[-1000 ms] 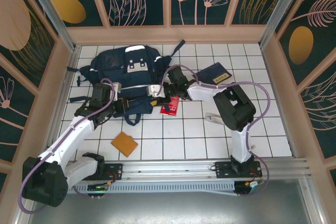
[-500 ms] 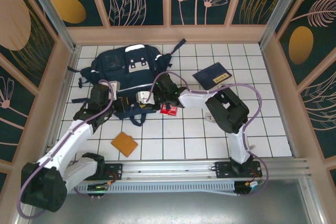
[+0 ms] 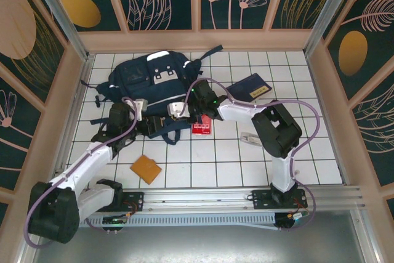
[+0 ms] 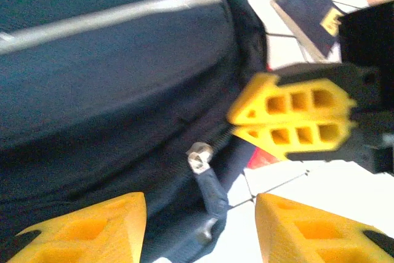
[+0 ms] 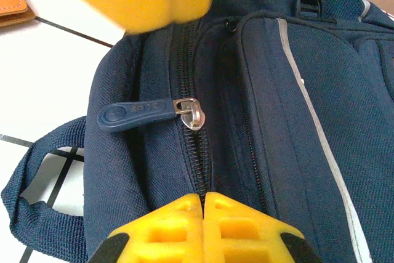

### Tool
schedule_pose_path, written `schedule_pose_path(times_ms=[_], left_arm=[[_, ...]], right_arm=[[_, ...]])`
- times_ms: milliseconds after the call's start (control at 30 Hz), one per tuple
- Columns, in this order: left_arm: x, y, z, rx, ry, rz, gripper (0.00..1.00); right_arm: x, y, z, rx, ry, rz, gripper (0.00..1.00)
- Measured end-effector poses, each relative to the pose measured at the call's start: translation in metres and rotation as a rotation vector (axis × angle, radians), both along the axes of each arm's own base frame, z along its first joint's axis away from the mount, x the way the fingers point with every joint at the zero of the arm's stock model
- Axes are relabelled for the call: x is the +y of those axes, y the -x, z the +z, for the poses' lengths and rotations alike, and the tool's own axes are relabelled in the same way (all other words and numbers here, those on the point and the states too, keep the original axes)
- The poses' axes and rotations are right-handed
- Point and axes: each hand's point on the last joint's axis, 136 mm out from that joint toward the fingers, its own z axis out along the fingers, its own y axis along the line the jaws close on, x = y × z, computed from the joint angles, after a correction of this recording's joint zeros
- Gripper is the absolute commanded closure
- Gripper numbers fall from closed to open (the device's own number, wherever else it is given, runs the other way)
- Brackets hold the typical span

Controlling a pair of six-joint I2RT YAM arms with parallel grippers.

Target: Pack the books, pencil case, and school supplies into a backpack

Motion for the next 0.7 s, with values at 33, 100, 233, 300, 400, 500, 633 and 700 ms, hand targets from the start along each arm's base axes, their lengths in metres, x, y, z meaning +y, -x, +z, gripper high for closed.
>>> schedule_pose_path(times_ms=[33, 100, 233, 300, 400, 500, 633, 700], left_arm=[[-0.006, 0.004, 0.0, 0.017, 0.031, -0.017, 0.49], [-0.014, 0.008, 0.005, 0.035, 0.079, -0.04, 0.49], [-0.019, 0.011, 0.003, 0.076, 0.118, -0.047, 0.51], [-0.018, 0.009, -0.007, 0.119, 0.11, -0.03, 0.53], [-0.016, 0.007, -0.026, 0.198, 0.082, -0.004, 0.52], [-0.017, 0.002, -0.035, 0.242, 0.053, 0.007, 0.55], [-0.018, 0.0, -0.04, 0.271, 0.053, 0.021, 0.88], [-0.018, -0.001, -0.041, 0.275, 0.049, 0.021, 1.0]], right_arm=[[0.0, 0.001, 0.0, 0.003, -0.002, 0.004, 1.0], [0.001, 0.002, 0.001, 0.006, -0.006, 0.01, 1.0], [0.001, 0.004, 0.001, 0.011, -0.011, 0.017, 1.0], [0.002, 0.005, 0.002, 0.016, -0.015, 0.022, 1.0], [0.002, 0.007, 0.003, 0.025, -0.02, 0.027, 1.0], [0.003, 0.008, 0.003, 0.027, -0.02, 0.03, 1.0], [0.003, 0.009, 0.003, 0.032, -0.024, 0.033, 1.0], [0.003, 0.009, 0.003, 0.032, -0.025, 0.034, 1.0]])
